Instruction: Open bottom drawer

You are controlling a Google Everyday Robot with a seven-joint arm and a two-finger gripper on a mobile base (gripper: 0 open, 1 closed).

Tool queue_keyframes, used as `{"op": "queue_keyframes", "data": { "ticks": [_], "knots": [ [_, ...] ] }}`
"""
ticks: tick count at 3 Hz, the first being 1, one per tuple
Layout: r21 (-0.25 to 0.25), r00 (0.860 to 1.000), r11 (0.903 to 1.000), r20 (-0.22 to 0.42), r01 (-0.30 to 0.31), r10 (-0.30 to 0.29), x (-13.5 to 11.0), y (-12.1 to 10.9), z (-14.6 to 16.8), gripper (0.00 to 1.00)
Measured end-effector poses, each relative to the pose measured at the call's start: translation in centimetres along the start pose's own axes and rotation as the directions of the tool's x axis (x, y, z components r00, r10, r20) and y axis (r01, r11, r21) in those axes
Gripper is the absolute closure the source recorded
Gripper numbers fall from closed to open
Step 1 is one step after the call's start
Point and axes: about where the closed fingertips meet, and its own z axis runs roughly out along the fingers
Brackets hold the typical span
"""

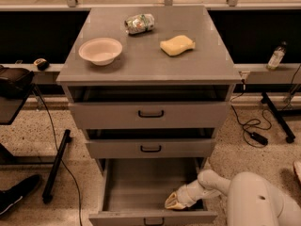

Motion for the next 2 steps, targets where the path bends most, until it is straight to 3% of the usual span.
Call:
{"op": "queue_keyframes", "data": {
  "ticks": [1, 2],
  "knots": [
    [0.067, 1.000, 0.9977, 0.012, -0.003, 0.003, -0.9, 1.1, -2.7, 1.00],
    [0.161, 0.999, 0.9864, 0.009, 0.032, -0.034, -2.3, 0.7, -6.3, 1.00]
  ]
}}
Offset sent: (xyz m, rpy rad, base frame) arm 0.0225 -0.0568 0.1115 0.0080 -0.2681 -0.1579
